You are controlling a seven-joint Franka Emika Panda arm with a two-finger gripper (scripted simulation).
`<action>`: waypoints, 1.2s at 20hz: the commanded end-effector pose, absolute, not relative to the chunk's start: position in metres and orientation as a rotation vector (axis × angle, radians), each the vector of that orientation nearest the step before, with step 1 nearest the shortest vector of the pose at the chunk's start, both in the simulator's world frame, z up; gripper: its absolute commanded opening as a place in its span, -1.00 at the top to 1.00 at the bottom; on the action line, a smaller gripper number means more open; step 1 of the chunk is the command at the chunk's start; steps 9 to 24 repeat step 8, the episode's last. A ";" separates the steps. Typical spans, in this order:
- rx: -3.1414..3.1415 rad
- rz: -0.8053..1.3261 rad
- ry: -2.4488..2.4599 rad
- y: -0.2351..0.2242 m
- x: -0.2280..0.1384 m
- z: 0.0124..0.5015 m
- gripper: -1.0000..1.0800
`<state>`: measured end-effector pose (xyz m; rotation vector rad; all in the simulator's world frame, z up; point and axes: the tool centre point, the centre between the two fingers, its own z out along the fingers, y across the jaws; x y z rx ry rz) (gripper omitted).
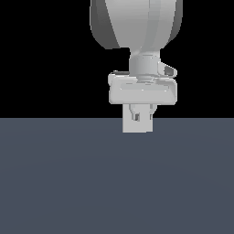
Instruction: Plug the charger into the wall socket.
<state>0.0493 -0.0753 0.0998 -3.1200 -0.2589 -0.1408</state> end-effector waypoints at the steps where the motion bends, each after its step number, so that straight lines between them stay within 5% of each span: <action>1: -3.120 -0.141 -0.259 -0.074 0.056 0.100 1.00; 24: -3.120 -0.141 -0.259 -0.074 0.063 0.100 1.00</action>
